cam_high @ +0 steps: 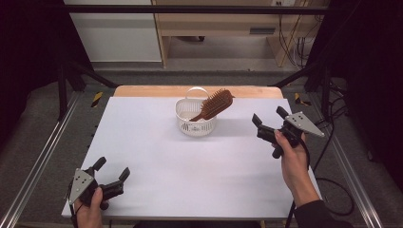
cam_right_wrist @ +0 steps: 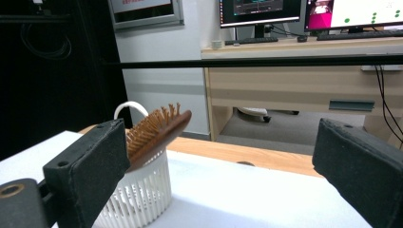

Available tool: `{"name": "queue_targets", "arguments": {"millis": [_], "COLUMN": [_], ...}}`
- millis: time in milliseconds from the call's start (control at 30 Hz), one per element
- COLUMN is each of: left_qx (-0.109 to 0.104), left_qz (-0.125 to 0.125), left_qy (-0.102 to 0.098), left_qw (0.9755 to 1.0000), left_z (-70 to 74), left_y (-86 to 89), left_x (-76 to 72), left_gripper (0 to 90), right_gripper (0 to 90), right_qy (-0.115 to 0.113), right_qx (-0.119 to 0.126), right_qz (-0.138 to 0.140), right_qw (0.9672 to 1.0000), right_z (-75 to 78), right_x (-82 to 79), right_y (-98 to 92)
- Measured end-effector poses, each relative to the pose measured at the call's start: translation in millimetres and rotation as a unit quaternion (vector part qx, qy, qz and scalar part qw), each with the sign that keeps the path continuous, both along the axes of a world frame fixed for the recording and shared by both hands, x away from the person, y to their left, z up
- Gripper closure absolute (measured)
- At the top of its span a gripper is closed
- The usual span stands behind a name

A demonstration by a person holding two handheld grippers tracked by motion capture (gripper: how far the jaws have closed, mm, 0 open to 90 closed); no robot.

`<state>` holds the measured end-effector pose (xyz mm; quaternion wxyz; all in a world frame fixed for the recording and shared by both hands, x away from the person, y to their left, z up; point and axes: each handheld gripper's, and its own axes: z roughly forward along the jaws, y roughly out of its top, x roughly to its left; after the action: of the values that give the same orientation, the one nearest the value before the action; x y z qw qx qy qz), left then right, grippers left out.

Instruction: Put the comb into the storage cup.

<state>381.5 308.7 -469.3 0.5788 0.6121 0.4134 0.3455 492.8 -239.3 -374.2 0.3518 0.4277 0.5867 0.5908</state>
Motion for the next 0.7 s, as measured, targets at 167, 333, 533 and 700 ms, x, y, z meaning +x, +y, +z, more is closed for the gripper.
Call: {"name": "queue_targets", "arguments": {"millis": [167, 333, 533, 700], "left_qx": [-0.001, 0.002, 0.012, 0.011], "left_qz": [0.006, 0.017, 0.014, 0.015], "left_qy": [-0.002, -0.011, -0.011, -0.012], "left_qw": [1.0, 0.9998, 0.9998, 0.9998], "left_z": [-0.4, 1.6, 1.8, 1.4], "left_y": [2.0, 3.2, 2.5, 3.4], "left_x": [-0.3, -2.7, -1.0, -0.7], "left_gripper": [2.9, 4.3, 3.9, 3.6], "right_gripper": [5.0, 4.7, 4.3, 4.3], "right_qy": [0.005, 0.007, 0.009, 0.012], "right_qx": [0.004, -0.011, -0.013, -0.005], "right_qz": [-0.006, -0.007, 0.001, -0.003], "right_qw": [1.0, 0.9999, 0.9999, 0.9999], "right_z": [-10.0, -20.0, -27.2, -33.4], "right_x": [-1.8, -7.1, -14.8, -21.2], "right_y": [-6.2, -8.2, -10.3, -16.9]}}
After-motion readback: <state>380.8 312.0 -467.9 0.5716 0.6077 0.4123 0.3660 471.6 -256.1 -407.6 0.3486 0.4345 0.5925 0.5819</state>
